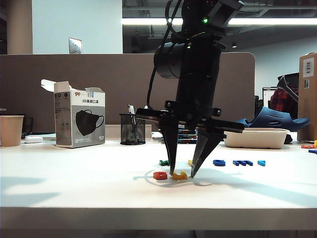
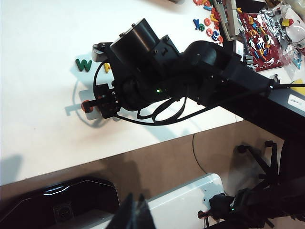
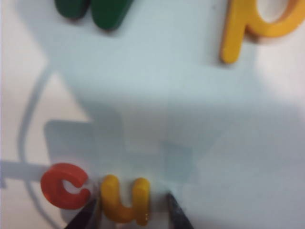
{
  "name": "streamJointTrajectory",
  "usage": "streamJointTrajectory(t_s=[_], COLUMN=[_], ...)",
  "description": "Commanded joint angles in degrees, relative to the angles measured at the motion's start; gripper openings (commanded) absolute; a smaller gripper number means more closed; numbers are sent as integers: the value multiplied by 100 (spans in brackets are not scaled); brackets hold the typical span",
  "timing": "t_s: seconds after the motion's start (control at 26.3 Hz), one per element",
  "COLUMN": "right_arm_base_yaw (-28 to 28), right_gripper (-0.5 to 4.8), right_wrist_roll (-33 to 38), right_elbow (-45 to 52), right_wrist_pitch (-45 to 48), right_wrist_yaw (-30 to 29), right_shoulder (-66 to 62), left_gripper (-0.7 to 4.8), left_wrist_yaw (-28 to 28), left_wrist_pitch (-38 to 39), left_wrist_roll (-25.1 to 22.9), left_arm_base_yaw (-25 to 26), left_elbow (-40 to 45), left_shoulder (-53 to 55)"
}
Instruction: Select the appropriate letters from the row of letter magnets placed on the table to arrange into the word "cup".
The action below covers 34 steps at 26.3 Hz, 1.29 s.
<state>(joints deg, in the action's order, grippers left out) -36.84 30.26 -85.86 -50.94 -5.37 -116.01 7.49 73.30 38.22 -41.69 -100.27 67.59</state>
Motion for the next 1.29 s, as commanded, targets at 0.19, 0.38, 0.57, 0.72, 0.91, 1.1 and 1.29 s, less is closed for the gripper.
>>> streamJointTrajectory(t_s=[0.19,0.38,0.57,0.72,0.91,1.1,1.29], right_arm_base_yaw=[-7,-7,-4,11,68,87,83], right_gripper=[180,180,181,181,181,181,181], right_wrist_roll=[-24,-50,-76,-92,-94,-166,-175], right_elbow=[107,103,103,103,101,101,101], right_wrist_pitch=[-151,-153,-153,-120,-111,-105,-74], right_wrist_yaw=[33,26,-77,-72,-72,-92,-129], right_shoulder=[-149,-142,-114,13,136,203,205], left_gripper=[-5,-5,-5,-5,-5,-5,-5], left_wrist_yaw=[7,7,7,7,7,7,7], left_wrist_pitch=[-33,-31,-31,-33,-33,-33,-33], left_wrist_roll=[-26,-26,-26,-26,-26,-26,-26], left_arm_base_yaw=[-7,-7,-7,-7,-7,-9,-9], left_elbow=[-13,-13,-13,-13,-13,-13,-13], left_shoulder=[-13,-13,-13,-13,-13,-13,-13])
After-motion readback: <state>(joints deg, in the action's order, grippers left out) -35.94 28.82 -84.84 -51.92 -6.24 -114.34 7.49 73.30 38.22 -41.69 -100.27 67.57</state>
